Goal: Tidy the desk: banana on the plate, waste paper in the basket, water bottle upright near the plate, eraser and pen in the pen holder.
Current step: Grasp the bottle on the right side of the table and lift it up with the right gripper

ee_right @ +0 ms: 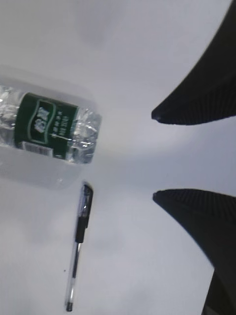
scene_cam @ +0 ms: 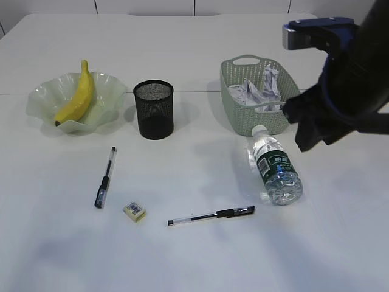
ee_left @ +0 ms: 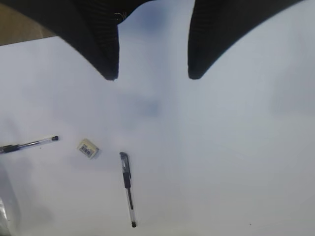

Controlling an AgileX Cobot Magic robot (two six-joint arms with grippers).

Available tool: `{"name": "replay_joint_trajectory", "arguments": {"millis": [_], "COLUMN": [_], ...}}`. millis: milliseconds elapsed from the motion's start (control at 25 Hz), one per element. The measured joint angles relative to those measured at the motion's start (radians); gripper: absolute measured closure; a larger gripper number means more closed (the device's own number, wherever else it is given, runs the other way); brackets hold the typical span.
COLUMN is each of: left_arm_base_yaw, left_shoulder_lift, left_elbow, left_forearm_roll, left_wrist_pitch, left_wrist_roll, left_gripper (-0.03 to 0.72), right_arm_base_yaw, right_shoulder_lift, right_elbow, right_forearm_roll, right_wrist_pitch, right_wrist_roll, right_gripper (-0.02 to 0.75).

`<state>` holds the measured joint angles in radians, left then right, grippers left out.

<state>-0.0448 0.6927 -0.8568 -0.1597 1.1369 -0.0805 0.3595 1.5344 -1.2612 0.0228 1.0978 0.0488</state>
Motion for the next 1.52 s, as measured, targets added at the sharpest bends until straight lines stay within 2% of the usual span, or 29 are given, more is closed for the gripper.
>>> {"name": "replay_joint_trajectory", "arguments": {"millis": [200,440,720,1000,1320,1520], "left_arm_base_yaw": [0.0,0.0,0.0,0.0,0.0,0.0], "left_shoulder_lift": [0.0,0.0,0.0,0.0,0.0,0.0], "left_elbow": [0.0,0.0,0.0,0.0,0.0,0.0], "left_forearm_roll": [-0.005,-0.005,-0.019,-0.021,-0.021,-0.021], "left_wrist_pitch": [-0.004,-0.032,-0.041,-0.056,-0.056,-0.056], "left_wrist_roll": [0.0,0.0,0.0,0.0,0.0,0.0], "left_gripper": [0.36,0.36,0.36,0.36,0.36,0.36], "right_arm_base_yaw": [0.0,0.0,0.0,0.0,0.0,0.0], "right_shoulder_lift": [-0.078,-0.084,-0.084,-0.061,0.147,0.302], "right_elbow": [0.083,0.083,0.083,0.077,-0.083,-0.234], "right_forearm_roll": [-0.023,0.008,-0.038,-0.023,-0.023,-0.028], "right_wrist_pitch": [-0.012,-0.049,-0.152,-0.202,-0.191,-0.133], "right_wrist_roll": [0.004,0.004,0.004,0.011,0.037,0.045], "right_gripper": [0.414,0.415,0.415,0.415,0.41,0.32]}}
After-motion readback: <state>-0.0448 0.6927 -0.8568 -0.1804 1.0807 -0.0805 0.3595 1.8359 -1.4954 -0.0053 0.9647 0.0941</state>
